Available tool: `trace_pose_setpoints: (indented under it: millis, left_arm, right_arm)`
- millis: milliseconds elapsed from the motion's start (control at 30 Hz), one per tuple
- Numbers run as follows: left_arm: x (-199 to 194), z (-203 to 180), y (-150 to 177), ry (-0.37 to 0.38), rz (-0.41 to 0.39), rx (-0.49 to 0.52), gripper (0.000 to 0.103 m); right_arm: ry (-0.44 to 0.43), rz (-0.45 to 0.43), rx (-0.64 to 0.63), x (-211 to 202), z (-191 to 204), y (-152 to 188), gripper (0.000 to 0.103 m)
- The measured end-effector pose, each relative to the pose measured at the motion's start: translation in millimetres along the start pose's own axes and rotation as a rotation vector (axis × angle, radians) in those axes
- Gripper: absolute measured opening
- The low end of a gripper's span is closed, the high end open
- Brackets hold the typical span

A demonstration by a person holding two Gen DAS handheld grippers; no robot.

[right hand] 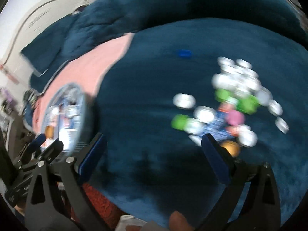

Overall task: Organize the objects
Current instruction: 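Grasp the white-and-red toothpaste tube on the blanket with the left tool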

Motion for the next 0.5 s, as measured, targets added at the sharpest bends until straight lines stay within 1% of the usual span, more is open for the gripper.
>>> trace_pose_setpoints:
  millis: [133, 233, 333, 467, 500]
  left_arm:
    - [17, -39, 8, 0.04, 0.038, 0.05, 0.102]
    - [31, -67, 13, 0.057, 0.068, 0.099, 0.102]
    - [44, -100, 13, 0.082, 0.084, 0.164, 0.102]
    - [65, -156, 3, 0.113, 0.073, 0.302, 0.102]
    - [70, -167, 1, 0.12, 0.07, 0.33, 0.102]
  right_arm:
    - [0.076, -0.001, 0.127, -6, -69, 6, 0.1]
    - [0.103, 0.013, 0.21, -5, -107, 14, 0.1]
    - [0.086, 0.023, 0.291, -5, -126, 19, 0.099]
    - [0.078, 0.02, 0.424, -13, -146, 19, 0.099]
    - [0.075, 0.007, 0.462, -19, -151, 17, 0.099]
Point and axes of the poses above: each gripper's, at about its wrist camera, not at the fingertips, and x roughly the way its jaws point, z to its left, y to its underside, the point moved 9 cm from there along x, roughly the way its jaws point, and after that the axes turned 1 degree about x, right-handed, at the moved point
